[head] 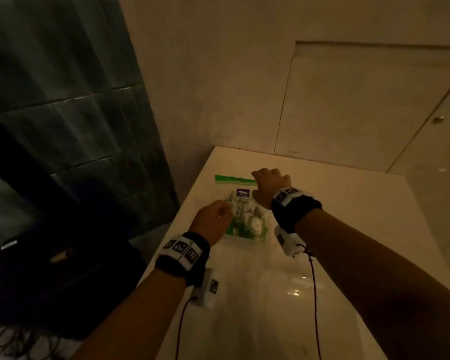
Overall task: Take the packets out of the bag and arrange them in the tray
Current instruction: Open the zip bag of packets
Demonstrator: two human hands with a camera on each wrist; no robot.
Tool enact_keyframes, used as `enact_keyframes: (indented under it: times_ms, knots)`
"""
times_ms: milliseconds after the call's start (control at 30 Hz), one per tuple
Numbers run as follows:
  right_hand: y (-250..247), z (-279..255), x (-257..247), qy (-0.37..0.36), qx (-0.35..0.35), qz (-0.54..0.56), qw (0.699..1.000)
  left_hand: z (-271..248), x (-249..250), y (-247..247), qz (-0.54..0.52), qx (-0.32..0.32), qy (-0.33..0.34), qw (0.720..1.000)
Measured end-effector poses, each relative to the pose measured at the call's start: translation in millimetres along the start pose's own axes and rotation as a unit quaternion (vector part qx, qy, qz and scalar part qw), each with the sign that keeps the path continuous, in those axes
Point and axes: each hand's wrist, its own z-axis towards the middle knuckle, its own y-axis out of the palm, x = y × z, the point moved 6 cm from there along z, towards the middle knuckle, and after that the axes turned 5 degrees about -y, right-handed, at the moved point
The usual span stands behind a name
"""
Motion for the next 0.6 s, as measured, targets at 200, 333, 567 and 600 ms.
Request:
enact_keyframes:
  times_ms: [200,333,567,600]
  knots:
    - [13.1,23.3,-4.8,0.025,-0.048,-0.085,0.995,18.4,2.2,-3.3,-0.034,-0.004,0.011,0.999]
    - [4.0,25.3,-14.0,0.035,-0.051,-0.021,0.998,24.7,-0.5,-6.7,-0.091,0.001,0.004,0.996]
    - [-62.7,-24.3,-43.0,-0.055,-0.043,0.201,0.977,-5.1,16.2,-30.2,-0.225,0.002,-0.017,0.974]
    - [-75.9,-35.0,-48.3,-0.072,-0.03,0.22,0.972,-13.6,22.1,-37.7,-0.241,0.013,-0.012,0.97]
